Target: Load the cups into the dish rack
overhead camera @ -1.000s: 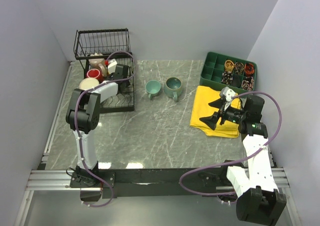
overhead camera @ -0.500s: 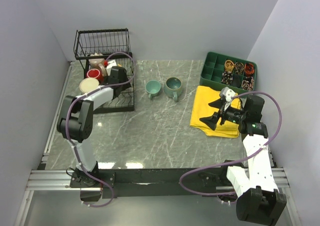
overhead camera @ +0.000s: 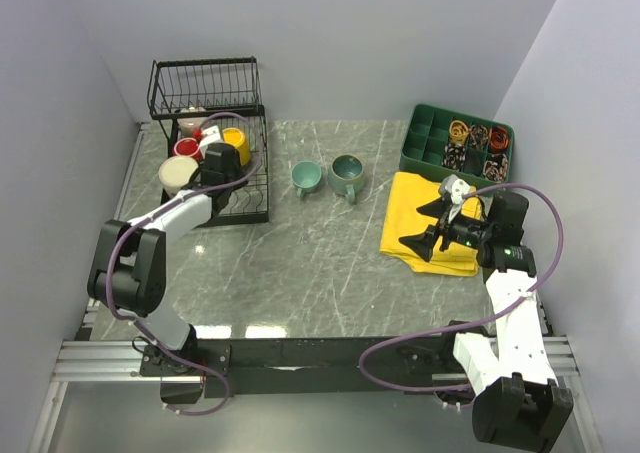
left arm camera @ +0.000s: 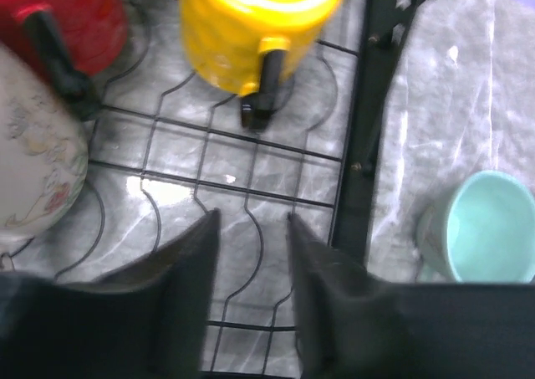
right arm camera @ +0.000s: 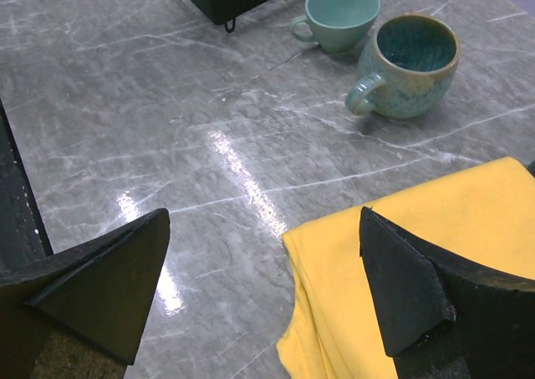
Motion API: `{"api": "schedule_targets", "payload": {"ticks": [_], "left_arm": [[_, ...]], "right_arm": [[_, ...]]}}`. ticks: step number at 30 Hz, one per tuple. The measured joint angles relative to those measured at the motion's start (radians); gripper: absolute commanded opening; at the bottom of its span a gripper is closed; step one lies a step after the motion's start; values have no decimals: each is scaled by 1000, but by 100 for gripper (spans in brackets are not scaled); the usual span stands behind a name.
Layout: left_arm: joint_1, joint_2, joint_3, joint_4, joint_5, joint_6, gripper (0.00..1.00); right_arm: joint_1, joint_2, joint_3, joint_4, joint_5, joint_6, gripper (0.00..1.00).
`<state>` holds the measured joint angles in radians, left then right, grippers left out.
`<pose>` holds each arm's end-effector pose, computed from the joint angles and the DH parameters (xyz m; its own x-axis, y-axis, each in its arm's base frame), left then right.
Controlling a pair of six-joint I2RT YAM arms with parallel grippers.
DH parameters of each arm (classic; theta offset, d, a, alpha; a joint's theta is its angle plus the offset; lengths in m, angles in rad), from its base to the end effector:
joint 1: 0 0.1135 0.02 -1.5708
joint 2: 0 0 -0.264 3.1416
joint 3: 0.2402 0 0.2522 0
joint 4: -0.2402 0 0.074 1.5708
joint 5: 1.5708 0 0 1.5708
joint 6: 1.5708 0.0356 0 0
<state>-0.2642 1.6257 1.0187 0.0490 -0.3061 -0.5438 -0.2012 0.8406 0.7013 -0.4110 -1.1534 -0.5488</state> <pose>0.3517 -0.0840 0.2295 -0.4385 -0.3924 -0.8085 -0.2625 0.9163 -0.3024 0.1733 -0.0021 0.2894 -0.0811 -0.1993 -0.9766 -0.8495 0.5263 -0.0368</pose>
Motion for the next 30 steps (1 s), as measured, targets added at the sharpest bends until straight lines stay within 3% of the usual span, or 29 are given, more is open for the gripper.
{"api": "schedule_targets", "payload": {"ticks": [2, 7, 19, 30], "left_arm": [[13, 0, -3, -6, -8, 0, 16], [42, 16, 8, -13, -33, 1, 1], [54, 256, 226, -41, -91, -39, 1], [53, 370, 373, -84, -145, -98, 2]], "right_arm": [[0, 0, 0, -1, 0, 0, 100], [0, 0, 0, -2, 0, -1, 100], [-5, 0, 0, -2, -1, -4, 100], [-6, 4, 10, -27, -6, -26, 100]]}}
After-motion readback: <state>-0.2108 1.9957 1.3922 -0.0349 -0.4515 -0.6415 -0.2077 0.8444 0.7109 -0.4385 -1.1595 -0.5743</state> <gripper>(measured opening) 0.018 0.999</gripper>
